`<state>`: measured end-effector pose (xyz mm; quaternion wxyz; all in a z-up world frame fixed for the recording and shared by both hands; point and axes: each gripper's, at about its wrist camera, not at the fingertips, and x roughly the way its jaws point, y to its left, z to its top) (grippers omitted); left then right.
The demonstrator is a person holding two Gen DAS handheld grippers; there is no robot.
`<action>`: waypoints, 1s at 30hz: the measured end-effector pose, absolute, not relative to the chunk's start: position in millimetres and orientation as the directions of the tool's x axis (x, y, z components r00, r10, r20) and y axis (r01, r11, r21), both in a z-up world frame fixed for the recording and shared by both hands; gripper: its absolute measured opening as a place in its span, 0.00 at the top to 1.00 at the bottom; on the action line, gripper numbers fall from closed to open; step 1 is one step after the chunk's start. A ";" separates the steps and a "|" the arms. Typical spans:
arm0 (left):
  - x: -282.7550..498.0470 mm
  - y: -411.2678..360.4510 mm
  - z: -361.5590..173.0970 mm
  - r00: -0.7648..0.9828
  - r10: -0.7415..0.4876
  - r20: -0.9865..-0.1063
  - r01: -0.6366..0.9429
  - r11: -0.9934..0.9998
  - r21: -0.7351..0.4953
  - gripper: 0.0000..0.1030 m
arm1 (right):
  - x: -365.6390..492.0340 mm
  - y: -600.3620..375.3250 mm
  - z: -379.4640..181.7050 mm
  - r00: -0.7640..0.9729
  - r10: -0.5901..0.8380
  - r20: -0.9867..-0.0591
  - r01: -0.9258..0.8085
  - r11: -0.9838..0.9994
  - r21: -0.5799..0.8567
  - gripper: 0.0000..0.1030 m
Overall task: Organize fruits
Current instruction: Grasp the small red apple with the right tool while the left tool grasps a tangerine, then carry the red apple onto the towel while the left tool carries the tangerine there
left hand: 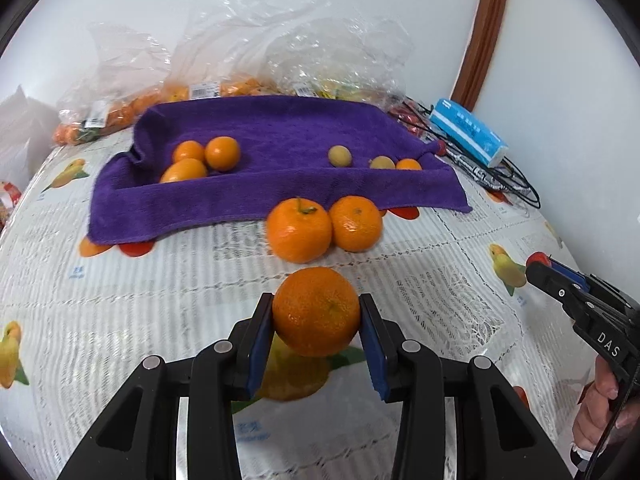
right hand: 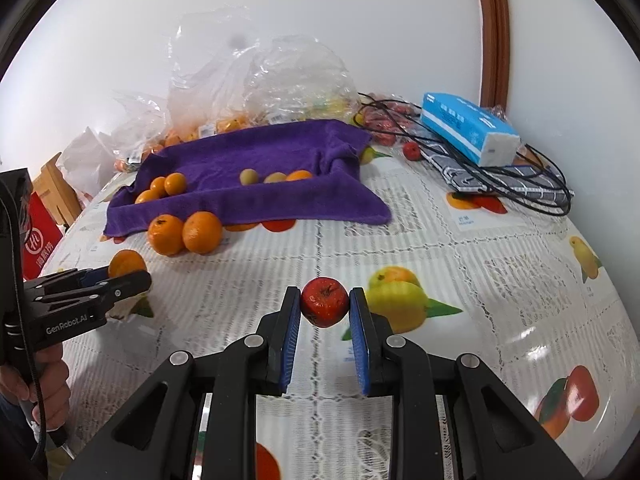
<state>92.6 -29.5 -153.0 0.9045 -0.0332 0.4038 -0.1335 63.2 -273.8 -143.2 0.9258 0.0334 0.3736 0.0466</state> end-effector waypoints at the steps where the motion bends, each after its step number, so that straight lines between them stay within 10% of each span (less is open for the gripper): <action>1: 91.1 -26.2 -151.8 0.641 -0.268 -0.719 0.209 0.963 -0.172 0.62 | 62.5 -271.4 -141.1 0.719 0.114 -0.686 -0.065 0.993 0.096 0.76; 30: 172.6 28.9 -88.9 0.779 -0.196 -0.596 0.094 0.975 -0.199 0.62 | 151.0 -223.1 -84.7 0.788 0.197 -0.584 -0.146 0.980 0.134 0.76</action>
